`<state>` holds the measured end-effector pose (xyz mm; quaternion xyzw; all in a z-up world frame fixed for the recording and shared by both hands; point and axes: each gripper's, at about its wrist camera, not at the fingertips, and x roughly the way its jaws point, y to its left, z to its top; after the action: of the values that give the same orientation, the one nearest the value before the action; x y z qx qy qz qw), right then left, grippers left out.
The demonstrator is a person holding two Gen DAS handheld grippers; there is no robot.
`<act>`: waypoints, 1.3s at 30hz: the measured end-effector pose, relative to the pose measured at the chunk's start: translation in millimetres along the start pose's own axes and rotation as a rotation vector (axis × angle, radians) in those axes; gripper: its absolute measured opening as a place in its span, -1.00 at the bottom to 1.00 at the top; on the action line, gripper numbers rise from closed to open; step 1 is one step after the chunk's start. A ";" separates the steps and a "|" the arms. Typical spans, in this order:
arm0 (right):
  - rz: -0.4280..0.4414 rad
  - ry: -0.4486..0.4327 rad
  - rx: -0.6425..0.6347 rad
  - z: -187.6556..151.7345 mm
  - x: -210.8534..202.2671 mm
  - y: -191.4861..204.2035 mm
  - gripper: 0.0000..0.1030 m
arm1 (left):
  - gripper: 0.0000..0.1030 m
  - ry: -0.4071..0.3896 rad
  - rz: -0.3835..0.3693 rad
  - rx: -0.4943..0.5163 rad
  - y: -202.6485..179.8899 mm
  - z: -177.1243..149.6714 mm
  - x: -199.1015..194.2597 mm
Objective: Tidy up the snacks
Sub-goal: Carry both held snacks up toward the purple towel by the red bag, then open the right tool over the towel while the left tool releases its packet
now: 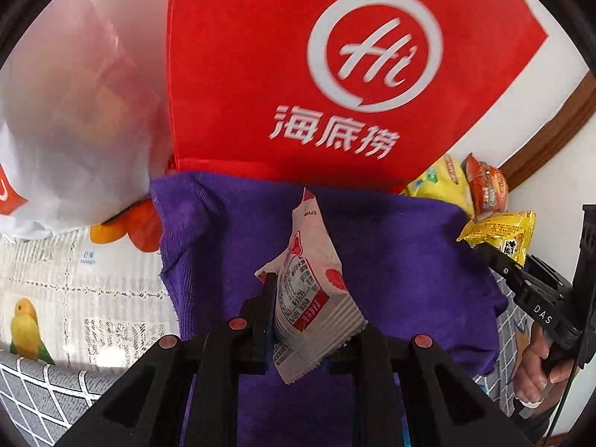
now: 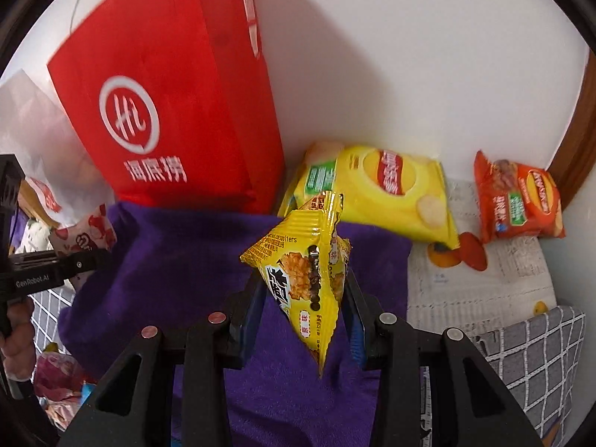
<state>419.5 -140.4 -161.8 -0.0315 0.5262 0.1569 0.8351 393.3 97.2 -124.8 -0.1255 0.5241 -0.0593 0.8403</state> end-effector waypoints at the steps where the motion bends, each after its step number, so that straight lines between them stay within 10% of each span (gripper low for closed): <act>1: 0.006 0.012 0.009 -1.0 4.5 -1.4 -0.23 | -0.67 0.007 0.004 -0.013 1.9 -0.9 2.2; 25: -0.031 0.091 -0.032 -9.0 31.5 12.1 -0.20 | -0.65 0.104 0.029 -0.023 -9.9 -0.7 47.5; 29: -0.028 0.065 -0.024 -6.3 19.8 11.7 0.28 | -0.62 0.100 0.025 -0.008 -15.9 0.2 47.8; 33: -0.023 0.044 -0.035 -2.8 8.5 14.4 0.36 | -0.03 0.078 0.015 0.018 -21.0 1.8 41.4; 39: -0.013 0.003 -0.036 1.2 -10.9 18.4 0.37 | 0.11 0.029 0.001 0.060 -34.3 2.2 25.7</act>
<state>410.8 -125.2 -149.5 -0.0503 0.5243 0.1608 0.8347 407.7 58.7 -136.8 -0.0992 0.5342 -0.0765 0.8360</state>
